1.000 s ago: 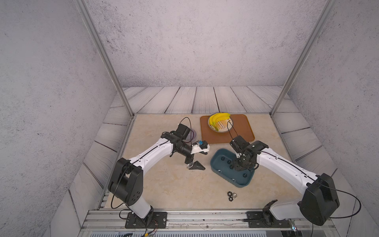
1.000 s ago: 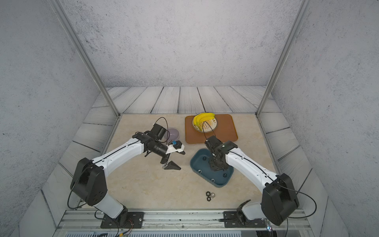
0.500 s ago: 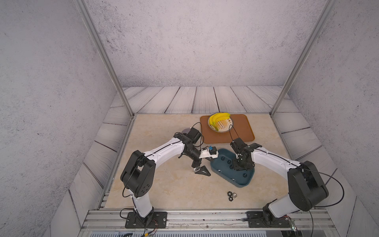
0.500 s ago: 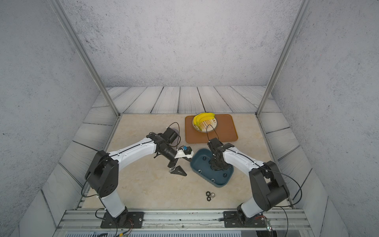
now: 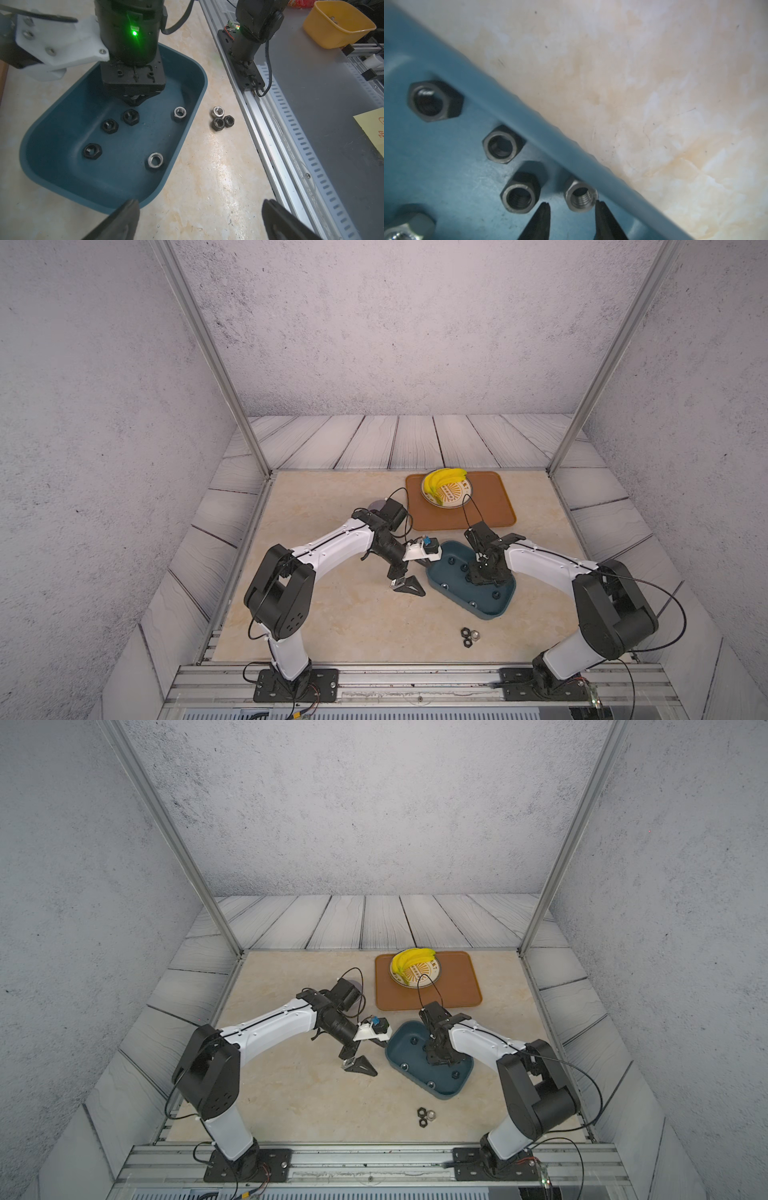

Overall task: Put the nuts on the desktop into the storage box
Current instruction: Place the nut in the storage box.

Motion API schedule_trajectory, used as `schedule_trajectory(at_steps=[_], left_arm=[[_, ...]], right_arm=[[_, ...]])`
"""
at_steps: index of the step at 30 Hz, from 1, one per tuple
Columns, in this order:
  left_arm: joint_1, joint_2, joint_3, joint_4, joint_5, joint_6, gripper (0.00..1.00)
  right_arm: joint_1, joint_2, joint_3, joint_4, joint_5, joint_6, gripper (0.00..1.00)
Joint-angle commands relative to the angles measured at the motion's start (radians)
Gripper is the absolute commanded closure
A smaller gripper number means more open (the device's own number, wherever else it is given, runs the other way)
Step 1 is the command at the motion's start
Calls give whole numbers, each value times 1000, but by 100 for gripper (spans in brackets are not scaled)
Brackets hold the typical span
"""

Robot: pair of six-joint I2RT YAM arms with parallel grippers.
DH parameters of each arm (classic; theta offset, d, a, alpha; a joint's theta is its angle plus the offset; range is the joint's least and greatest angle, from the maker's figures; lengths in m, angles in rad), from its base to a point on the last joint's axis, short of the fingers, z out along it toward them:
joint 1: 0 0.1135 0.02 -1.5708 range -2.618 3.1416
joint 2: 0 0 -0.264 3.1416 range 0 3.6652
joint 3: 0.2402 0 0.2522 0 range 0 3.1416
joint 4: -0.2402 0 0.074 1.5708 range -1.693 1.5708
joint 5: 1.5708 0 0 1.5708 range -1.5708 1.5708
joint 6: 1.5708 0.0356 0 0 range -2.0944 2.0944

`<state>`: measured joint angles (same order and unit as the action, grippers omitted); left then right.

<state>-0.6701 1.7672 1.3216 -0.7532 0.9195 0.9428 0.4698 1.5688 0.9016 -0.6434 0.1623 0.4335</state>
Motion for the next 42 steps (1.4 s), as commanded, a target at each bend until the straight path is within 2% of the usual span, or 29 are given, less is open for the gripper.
schedule_trajectory(at_steps=[1,11,23,26,34,42], left_arm=[[-3,-12,-11,-26,-5,16,2],[-3,-38,-20,-47,-3,27,2],[-3,-88,-44,-59,18,32,2],[-3,-102,-60,-70,14,43,1],[-3,-143,-110,-104,5,72,2],[0,-184,-141,-162,-31,109,2]], right_arm=[[-3,-15,0,-24,11,8,58],[-5,-227,19,-200,-61,7,52],[19,-457,23,-408,-296,22,51],[58,-504,17,-423,-328,39,51],[232,-516,-25,-430,-278,147,49],[356,-532,-94,-390,-258,243,48]])
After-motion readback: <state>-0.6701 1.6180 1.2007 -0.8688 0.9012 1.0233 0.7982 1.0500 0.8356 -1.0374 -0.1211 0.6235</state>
